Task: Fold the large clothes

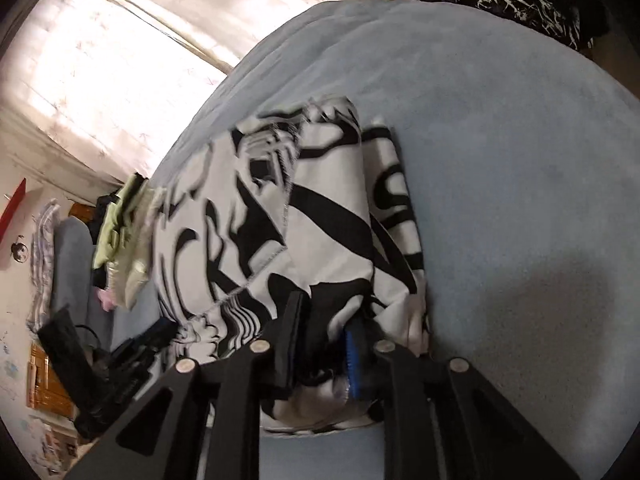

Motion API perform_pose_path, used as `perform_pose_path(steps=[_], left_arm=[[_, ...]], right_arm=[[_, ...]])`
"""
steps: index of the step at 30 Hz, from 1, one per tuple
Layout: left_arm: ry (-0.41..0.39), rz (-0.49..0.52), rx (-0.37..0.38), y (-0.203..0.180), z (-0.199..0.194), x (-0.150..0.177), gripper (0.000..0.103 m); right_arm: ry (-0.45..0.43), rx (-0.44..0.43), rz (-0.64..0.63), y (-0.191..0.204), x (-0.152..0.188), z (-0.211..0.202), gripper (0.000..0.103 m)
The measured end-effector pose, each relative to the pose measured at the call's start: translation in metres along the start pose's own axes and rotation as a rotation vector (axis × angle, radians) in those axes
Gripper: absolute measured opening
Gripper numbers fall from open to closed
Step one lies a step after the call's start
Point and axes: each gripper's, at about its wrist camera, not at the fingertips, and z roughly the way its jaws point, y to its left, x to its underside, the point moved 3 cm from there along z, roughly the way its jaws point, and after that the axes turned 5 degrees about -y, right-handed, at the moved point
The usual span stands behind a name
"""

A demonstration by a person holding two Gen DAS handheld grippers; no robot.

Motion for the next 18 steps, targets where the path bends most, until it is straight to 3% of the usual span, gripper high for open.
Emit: perform_pose_path(steps=[4, 7, 13, 14, 15, 16, 17, 18], left_arm=[[-0.048, -0.084, 0.055, 0.013, -0.013, -0.025, 0.040], [-0.063, -0.113, 0.025, 0.023, -0.005, -0.042, 0.044], [-0.035, -0.163, 0.001, 0.049, 0.031, -0.062, 0.046], [-0.044, -0.145, -0.020, 0.048, 0.034, -0.064, 0.055], [-0.051, -0.133, -0.050, 0.048, 0.038, -0.065, 0.063], [-0.056, -0.127, -0.084, 0.049, 0.041, -0.065, 0.081], [-0.059, -0.129, -0.116, 0.049, 0.046, -0.065, 0.087], [-0.056, -0.138, -0.097, 0.051, 0.052, -0.064, 0.087]], right_arm=[[-0.045, -0.002, -0.010, 0.000, -0.027, -0.007, 0.042], [-0.058, -0.010, 0.013, -0.009, -0.051, 0.009, 0.043], [0.009, -0.071, 0.081, -0.017, -0.081, 0.066, 0.042], [0.006, -0.090, 0.085, -0.018, -0.083, 0.071, 0.042], [0.008, -0.095, 0.074, -0.018, -0.083, 0.073, 0.030], [0.000, -0.093, 0.054, -0.014, -0.083, 0.075, 0.009], [-0.016, -0.080, 0.019, -0.012, -0.083, 0.072, 0.008], [-0.033, -0.072, -0.002, -0.011, -0.083, 0.067, 0.007]])
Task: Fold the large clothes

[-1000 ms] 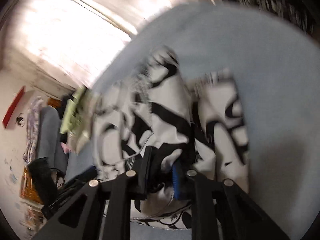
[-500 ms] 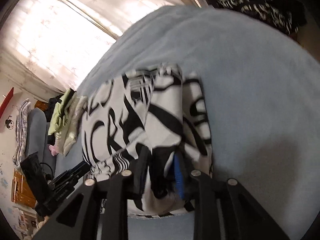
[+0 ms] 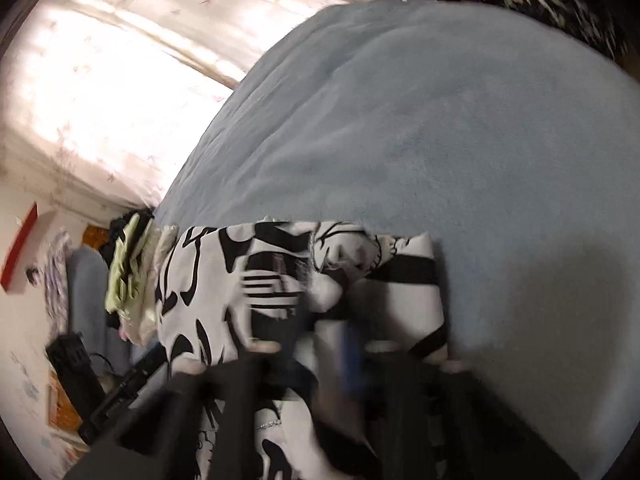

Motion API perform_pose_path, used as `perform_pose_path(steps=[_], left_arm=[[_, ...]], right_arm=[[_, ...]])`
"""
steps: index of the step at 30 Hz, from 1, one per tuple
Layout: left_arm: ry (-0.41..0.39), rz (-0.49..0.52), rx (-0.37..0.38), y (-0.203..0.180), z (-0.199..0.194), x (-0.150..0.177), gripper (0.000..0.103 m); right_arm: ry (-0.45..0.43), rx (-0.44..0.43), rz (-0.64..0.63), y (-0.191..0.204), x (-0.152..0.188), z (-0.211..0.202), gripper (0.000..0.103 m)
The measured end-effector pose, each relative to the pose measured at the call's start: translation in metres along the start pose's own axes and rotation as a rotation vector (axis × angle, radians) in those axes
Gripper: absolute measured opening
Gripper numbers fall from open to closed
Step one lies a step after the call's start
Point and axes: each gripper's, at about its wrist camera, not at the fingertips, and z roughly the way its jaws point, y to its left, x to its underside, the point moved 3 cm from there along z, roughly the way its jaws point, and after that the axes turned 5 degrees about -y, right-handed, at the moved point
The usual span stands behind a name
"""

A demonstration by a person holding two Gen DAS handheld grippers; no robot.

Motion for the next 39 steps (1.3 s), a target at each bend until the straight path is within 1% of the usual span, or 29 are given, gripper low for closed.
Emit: perform_pose_path(steps=[2, 4, 6, 8, 10, 12, 13, 14, 15, 16, 17, 18, 19, 20, 21, 22, 25, 26, 28, 29, 30, 31, 32, 33, 34, 36, 39], left_arm=[[0.042, -0.047, 0.053, -0.001, 0.010, 0.001, 0.087], [0.031, -0.034, 0.039, -0.006, 0.012, -0.001, 0.088], [0.027, 0.008, 0.009, -0.014, 0.018, 0.002, 0.090], [0.031, 0.052, -0.031, -0.020, 0.026, 0.004, 0.091], [0.034, 0.056, -0.030, -0.019, 0.026, 0.004, 0.091], [0.043, 0.047, -0.021, -0.017, 0.020, 0.001, 0.091], [0.048, 0.044, -0.014, -0.017, 0.014, -0.003, 0.090], [0.036, 0.041, -0.004, -0.017, 0.006, -0.006, 0.088], [0.008, 0.038, 0.003, -0.018, -0.005, -0.009, 0.088], [-0.031, 0.035, 0.001, -0.018, -0.016, -0.015, 0.088], [-0.067, 0.035, 0.001, -0.018, -0.026, -0.020, 0.088], [-0.095, 0.038, -0.002, -0.020, -0.032, -0.025, 0.088], [-0.120, 0.041, -0.013, -0.021, -0.037, -0.029, 0.088], [-0.130, 0.047, -0.031, -0.023, -0.037, -0.033, 0.088], [-0.125, 0.053, -0.047, -0.025, -0.034, -0.035, 0.088], [-0.106, 0.055, -0.067, -0.026, -0.026, -0.036, 0.088], [-0.059, 0.034, -0.079, -0.028, -0.002, -0.035, 0.088], [-0.050, 0.033, -0.093, -0.027, 0.004, -0.034, 0.088], [-0.029, 0.040, -0.144, -0.021, 0.022, -0.032, 0.088], [-0.017, 0.030, -0.139, -0.016, 0.030, -0.030, 0.089], [0.000, 0.010, -0.122, -0.012, 0.037, -0.030, 0.090], [0.024, -0.040, -0.081, -0.005, 0.042, -0.030, 0.090], [0.040, -0.088, -0.041, 0.001, 0.045, -0.030, 0.091], [0.054, -0.119, -0.014, 0.005, 0.049, -0.030, 0.091], [0.061, -0.132, -0.005, 0.007, 0.051, -0.029, 0.092], [0.054, -0.126, -0.009, 0.006, 0.050, -0.029, 0.092], [0.049, -0.119, -0.029, 0.002, 0.043, -0.029, 0.092]], right_arm=[[-0.064, 0.030, -0.049, 0.004, -0.001, -0.020, 0.006], [-0.108, 0.058, -0.061, 0.002, -0.004, -0.032, 0.002], [-0.082, 0.090, -0.056, -0.007, -0.001, -0.025, 0.002], [-0.034, 0.129, -0.058, -0.019, 0.007, -0.009, 0.003], [-0.019, 0.153, -0.070, -0.016, 0.011, -0.002, 0.004], [-0.028, 0.192, -0.054, -0.010, 0.007, -0.010, 0.007], [-0.038, 0.230, -0.042, -0.004, 0.003, -0.017, 0.008], [-0.051, 0.268, -0.056, 0.004, 0.001, -0.023, 0.008], [-0.083, 0.329, -0.104, 0.018, -0.002, -0.032, 0.009], [-0.117, 0.367, -0.150, 0.031, -0.004, -0.039, 0.010], [-0.166, 0.368, -0.215, 0.053, -0.005, -0.046, 0.010], [-0.182, 0.332, -0.244, 0.070, -0.005, -0.048, 0.010], [-0.177, 0.281, -0.250, 0.086, -0.004, -0.044, 0.010], [-0.153, 0.212, -0.242, 0.101, -0.003, -0.036, 0.010], [-0.133, 0.171, -0.235, 0.109, -0.002, -0.029, 0.010], [-0.102, 0.122, -0.231, 0.122, 0.002, -0.012, 0.010], [-0.068, 0.093, -0.260, 0.138, 0.009, 0.033, 0.010], [-0.052, 0.098, -0.258, 0.136, 0.011, 0.047, 0.010], [-0.025, 0.118, -0.246, 0.125, 0.012, 0.064, 0.010], [-0.032, 0.142, -0.254, 0.116, 0.011, 0.067, 0.010], [-0.048, 0.183, -0.269, 0.109, 0.009, 0.067, 0.010], [-0.063, 0.223, -0.276, 0.100, 0.010, 0.062, 0.010], [-0.076, 0.248, -0.259, 0.086, 0.007, 0.057, 0.010], [-0.081, 0.245, -0.203, 0.068, 0.002, 0.051, 0.009], [-0.082, 0.225, -0.132, 0.049, -0.003, 0.044, 0.007], [-0.094, 0.272, -0.077, 0.031, -0.009, 0.033, 0.008], [-0.085, 0.264, -0.081, 0.032, -0.011, 0.019, 0.010]])
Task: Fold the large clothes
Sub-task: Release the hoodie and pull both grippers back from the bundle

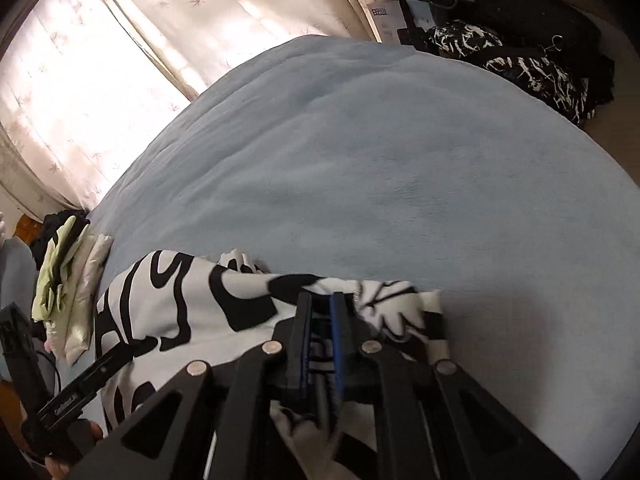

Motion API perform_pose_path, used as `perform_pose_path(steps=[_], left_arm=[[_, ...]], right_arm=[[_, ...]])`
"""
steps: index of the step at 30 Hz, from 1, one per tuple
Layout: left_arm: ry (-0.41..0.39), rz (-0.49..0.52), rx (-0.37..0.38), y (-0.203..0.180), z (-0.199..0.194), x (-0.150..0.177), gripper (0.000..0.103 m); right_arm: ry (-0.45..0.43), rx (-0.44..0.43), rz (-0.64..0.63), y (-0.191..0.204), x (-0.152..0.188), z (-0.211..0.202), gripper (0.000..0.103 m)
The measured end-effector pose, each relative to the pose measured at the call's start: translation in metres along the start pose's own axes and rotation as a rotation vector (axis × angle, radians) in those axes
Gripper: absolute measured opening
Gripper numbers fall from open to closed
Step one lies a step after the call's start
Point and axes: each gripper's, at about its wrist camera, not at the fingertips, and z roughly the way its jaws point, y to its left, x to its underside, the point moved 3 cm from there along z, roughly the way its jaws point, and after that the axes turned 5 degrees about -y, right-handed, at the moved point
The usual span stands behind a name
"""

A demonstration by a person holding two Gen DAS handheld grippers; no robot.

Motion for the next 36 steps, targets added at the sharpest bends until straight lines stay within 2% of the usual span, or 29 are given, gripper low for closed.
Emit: perform_pose_path(steps=[4, 7, 13, 17, 21, 24, 29, 30, 34, 36], left_arm=[[-0.033, 0.020, 0.006, -0.004, -0.037, 0.004, 0.091], [-0.081, 0.058, 0.033, -0.008, -0.074, 0.017, 0.091], [-0.058, 0.144, 0.069, -0.017, -0.123, 0.080, 0.091], [-0.065, 0.190, 0.017, -0.017, -0.130, 0.116, 0.091], [-0.032, 0.199, -0.101, -0.002, -0.119, 0.139, 0.091], [-0.035, 0.129, -0.070, 0.016, -0.124, 0.145, 0.091], [-0.033, 0.103, -0.083, 0.024, -0.133, 0.145, 0.091], [-0.036, 0.100, -0.079, 0.024, -0.136, 0.144, 0.091], [-0.040, 0.085, -0.057, 0.021, -0.150, 0.141, 0.091], [-0.036, 0.081, -0.046, 0.020, -0.157, 0.141, 0.091]], right_arm=[[-0.015, -0.067, -0.048, 0.021, 0.004, -0.030, 0.010], [0.016, -0.180, -0.052, 0.039, 0.020, -0.055, 0.010], [0.123, -0.241, -0.084, 0.045, 0.080, -0.078, 0.017], [0.153, -0.203, -0.104, 0.033, 0.114, -0.082, 0.017], [0.103, -0.194, -0.037, 0.006, 0.127, -0.101, 0.017], [0.084, -0.220, 0.020, -0.009, 0.130, -0.113, 0.016], [0.077, -0.194, 0.044, -0.009, 0.134, -0.121, 0.017], [0.075, -0.190, 0.042, -0.007, 0.133, -0.122, 0.019], [0.080, -0.207, 0.057, 0.003, 0.135, -0.133, 0.041], [0.072, -0.215, 0.058, 0.006, 0.137, -0.141, 0.041]])
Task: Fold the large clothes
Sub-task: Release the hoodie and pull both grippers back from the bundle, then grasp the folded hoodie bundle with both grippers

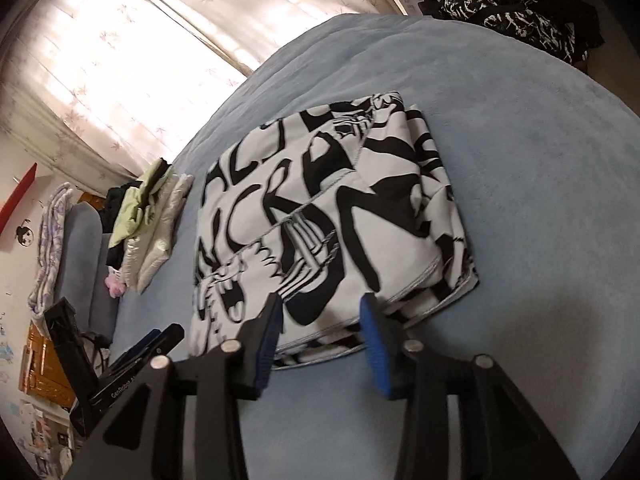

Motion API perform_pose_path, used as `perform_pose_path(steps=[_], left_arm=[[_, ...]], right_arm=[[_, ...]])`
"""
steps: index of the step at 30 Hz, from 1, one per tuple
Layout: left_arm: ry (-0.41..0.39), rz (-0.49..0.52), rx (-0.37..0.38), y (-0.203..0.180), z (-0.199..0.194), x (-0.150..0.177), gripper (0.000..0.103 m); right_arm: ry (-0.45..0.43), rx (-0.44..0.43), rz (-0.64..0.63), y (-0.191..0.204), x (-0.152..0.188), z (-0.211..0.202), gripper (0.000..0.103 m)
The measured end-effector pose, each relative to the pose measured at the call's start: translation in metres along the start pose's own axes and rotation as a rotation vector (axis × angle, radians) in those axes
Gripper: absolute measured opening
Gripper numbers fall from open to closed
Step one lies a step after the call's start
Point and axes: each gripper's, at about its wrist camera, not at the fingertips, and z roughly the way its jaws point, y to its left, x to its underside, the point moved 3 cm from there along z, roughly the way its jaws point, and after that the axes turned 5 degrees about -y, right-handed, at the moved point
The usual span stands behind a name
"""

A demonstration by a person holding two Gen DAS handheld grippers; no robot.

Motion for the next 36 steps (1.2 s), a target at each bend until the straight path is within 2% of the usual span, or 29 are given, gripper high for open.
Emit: perform_pose_path(steps=[9, 13, 17, 20, 26, 29, 31, 36], left_arm=[[0.012, -0.023, 0.061, -0.002, -0.037, 0.011, 0.091], [0.022, -0.022, 0.093, -0.003, -0.050, 0.018, 0.091], [0.037, 0.025, 0.047, -0.006, -0.055, 0.019, 0.091], [0.071, 0.008, 0.008, -0.003, -0.051, 0.017, 0.091], [0.111, -0.049, -0.004, 0.007, -0.038, 0.003, 0.091], [0.138, -0.076, 0.037, 0.007, -0.027, -0.006, 0.091], [0.147, -0.088, 0.041, 0.007, -0.018, -0.012, 0.091], [0.175, -0.135, 0.033, 0.009, 0.012, -0.024, 0.091]], right_arm=[[-0.018, -0.039, 0.004, 0.020, 0.021, -0.032, 0.043], [-0.017, -0.042, -0.006, 0.026, 0.031, -0.041, 0.048], [-0.017, -0.038, -0.040, 0.035, 0.035, -0.045, 0.049], [-0.021, -0.023, -0.080, 0.040, 0.034, -0.048, 0.049], [-0.017, 0.014, -0.155, 0.041, 0.015, -0.049, 0.049], [-0.005, 0.042, -0.177, 0.037, -0.004, -0.044, 0.049], [0.006, 0.065, -0.188, 0.032, -0.017, -0.038, 0.054], [0.031, 0.090, -0.179, 0.014, -0.052, -0.019, 0.056]])
